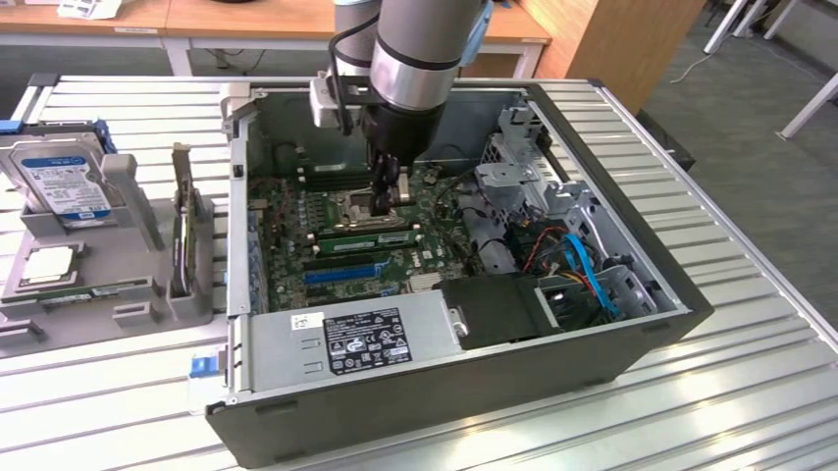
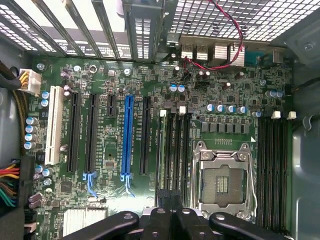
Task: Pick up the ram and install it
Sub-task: 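Press down the ram until it locks into place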
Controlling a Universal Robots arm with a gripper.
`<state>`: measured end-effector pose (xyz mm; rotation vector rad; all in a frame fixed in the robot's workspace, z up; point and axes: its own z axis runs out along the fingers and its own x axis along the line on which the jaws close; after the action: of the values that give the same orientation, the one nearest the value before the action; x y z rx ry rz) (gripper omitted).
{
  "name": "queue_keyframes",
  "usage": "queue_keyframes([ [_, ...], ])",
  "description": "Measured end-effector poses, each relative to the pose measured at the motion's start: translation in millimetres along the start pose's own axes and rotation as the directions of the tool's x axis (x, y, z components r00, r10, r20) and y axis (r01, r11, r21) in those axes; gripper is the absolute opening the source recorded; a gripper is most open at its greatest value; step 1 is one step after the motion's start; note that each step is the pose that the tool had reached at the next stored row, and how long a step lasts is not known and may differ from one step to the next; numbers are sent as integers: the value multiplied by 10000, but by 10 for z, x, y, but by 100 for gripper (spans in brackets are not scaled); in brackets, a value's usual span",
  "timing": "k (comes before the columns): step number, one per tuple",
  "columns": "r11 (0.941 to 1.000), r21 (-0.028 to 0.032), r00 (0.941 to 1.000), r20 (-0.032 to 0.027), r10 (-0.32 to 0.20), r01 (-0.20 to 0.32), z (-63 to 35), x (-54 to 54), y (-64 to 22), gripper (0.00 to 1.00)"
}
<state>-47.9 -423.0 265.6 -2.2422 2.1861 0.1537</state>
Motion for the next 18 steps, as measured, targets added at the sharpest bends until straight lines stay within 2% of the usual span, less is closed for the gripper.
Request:
queue_keyframes([
  [12, 10000, 1, 10000, 1, 0, 0, -257, -19, 17, 10],
  [18, 10000, 1, 10000, 1, 0, 0, -351, -26, 23, 10],
])
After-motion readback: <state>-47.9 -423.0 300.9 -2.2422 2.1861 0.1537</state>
